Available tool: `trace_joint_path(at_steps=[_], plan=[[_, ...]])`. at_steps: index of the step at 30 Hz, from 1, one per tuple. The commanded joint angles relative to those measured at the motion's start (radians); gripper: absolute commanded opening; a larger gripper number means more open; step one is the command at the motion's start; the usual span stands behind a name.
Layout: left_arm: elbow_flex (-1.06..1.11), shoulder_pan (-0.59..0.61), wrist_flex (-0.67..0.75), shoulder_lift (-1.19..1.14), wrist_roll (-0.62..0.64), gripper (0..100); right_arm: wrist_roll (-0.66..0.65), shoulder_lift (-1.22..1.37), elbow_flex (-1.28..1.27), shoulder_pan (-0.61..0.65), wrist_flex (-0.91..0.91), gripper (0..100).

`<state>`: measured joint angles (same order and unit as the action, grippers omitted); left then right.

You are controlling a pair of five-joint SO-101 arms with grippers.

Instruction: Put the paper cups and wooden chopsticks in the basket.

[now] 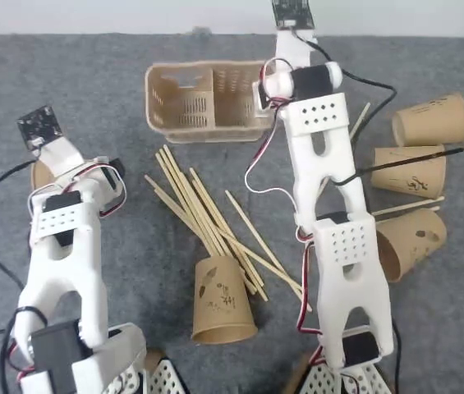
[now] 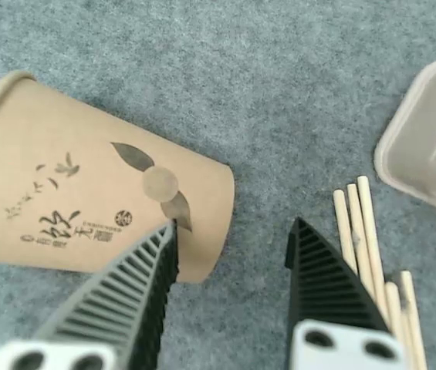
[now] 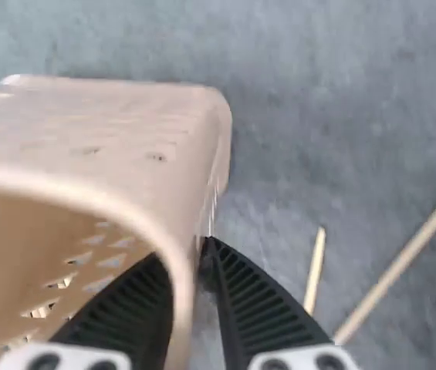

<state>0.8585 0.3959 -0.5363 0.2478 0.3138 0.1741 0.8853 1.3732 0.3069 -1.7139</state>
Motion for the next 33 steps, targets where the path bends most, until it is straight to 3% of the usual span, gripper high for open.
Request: trace_joint_path(at_steps=[1,7,16,33], plan=[[-0.001,-0.008,0.02,-0.002,0.002,22,0.012,-0.159,0.015,-0.054,-0.073,0.6],[-0.001,-0.005,0.02,-0.002,0.002,22,0.005,-0.294,-0.046,-0.081,-0.085,0.6],[0.001,-0.005,0.02,-0.002,0.002,22,0.012,-0.513,-0.427,-0.074,-0.081,0.6],[0.001,-0.003,0.02,-0.002,0.002,22,0.166,-0.437,-0.559,-0.09,-0.077,0.6]])
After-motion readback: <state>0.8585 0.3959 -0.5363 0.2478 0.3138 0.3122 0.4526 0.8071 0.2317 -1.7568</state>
